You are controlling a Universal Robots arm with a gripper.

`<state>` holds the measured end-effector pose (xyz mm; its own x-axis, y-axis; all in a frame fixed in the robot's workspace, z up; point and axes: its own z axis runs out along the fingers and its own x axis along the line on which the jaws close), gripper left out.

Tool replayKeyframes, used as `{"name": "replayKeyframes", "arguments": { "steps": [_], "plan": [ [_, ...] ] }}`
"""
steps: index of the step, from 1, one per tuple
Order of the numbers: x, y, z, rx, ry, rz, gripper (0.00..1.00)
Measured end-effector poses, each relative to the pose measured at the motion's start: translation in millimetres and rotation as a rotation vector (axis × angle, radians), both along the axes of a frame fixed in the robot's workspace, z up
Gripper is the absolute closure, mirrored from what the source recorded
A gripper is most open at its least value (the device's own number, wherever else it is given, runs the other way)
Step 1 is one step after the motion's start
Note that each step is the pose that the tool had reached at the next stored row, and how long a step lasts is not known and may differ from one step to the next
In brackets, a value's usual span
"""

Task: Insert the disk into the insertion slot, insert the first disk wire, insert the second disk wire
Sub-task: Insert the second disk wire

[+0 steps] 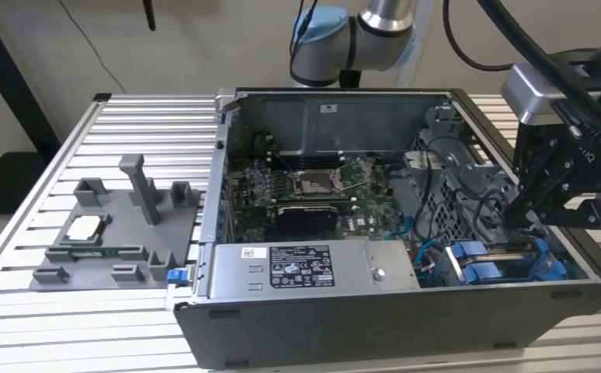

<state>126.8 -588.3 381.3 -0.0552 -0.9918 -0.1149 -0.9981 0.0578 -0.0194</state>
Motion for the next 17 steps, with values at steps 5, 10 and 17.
{"name": "replayKeyframes", "arguments": {
  "steps": [5, 10, 17],
  "plan": [
    [0.0, 0.0, -1.2, 0.0004, -0.0007, 0.000, 0.84],
    [0.1, 0.0, -4.4, 0.0001, -0.0038, 0.000, 0.84],
    [0.2, 0.0, -13.5, 0.0001, -0.0093, 0.000, 0.84]
  ]
}}
